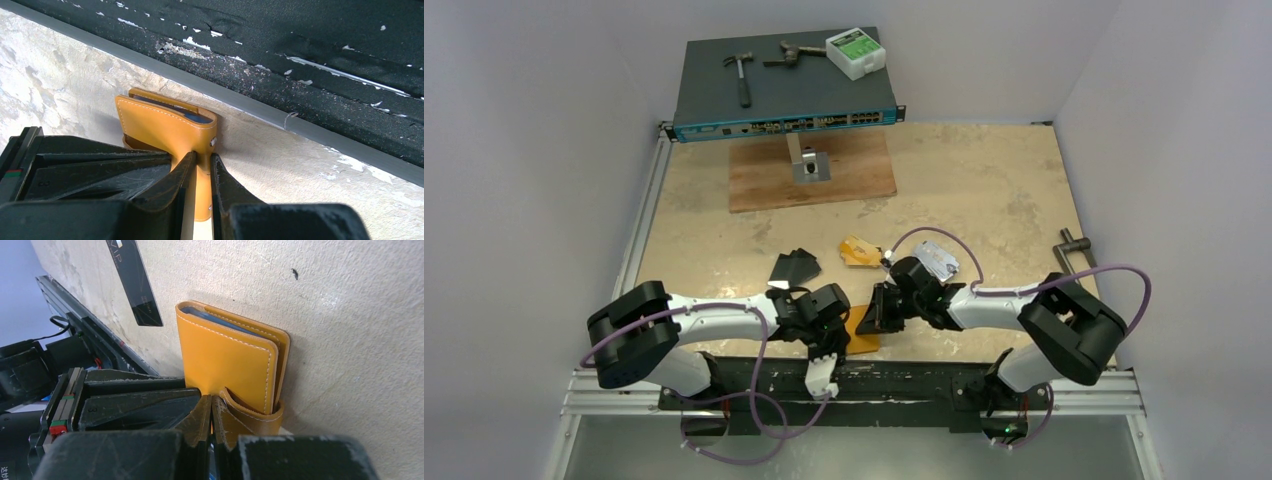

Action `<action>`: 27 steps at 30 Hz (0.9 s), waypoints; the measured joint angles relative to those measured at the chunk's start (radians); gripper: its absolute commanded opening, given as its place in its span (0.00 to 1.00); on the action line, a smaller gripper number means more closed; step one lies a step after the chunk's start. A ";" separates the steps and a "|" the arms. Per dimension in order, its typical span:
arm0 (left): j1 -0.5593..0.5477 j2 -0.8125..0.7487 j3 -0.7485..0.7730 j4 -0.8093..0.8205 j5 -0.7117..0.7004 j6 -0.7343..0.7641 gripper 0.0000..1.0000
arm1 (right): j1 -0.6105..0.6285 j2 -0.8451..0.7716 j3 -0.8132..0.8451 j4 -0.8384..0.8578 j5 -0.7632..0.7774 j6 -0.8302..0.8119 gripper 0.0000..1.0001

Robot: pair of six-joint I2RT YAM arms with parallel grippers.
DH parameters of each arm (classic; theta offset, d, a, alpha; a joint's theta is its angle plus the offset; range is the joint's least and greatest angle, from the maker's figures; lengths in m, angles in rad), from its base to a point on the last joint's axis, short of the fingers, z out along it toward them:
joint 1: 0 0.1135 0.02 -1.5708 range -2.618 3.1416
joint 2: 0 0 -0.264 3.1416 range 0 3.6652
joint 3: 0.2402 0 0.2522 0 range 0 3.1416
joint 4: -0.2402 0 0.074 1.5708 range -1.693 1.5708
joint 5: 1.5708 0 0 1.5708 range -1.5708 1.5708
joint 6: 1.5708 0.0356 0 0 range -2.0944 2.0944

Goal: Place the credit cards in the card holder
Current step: Close the card holder at the corner of the board.

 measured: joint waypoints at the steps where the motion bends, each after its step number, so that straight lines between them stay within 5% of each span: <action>1: -0.001 0.000 0.000 0.000 -0.003 0.000 0.06 | -0.002 0.005 0.000 0.005 -0.006 0.000 0.00; 27: -0.014 0.000 0.000 -0.001 -0.025 -0.009 0.05 | -0.014 0.044 -0.089 0.163 -0.018 0.123 0.00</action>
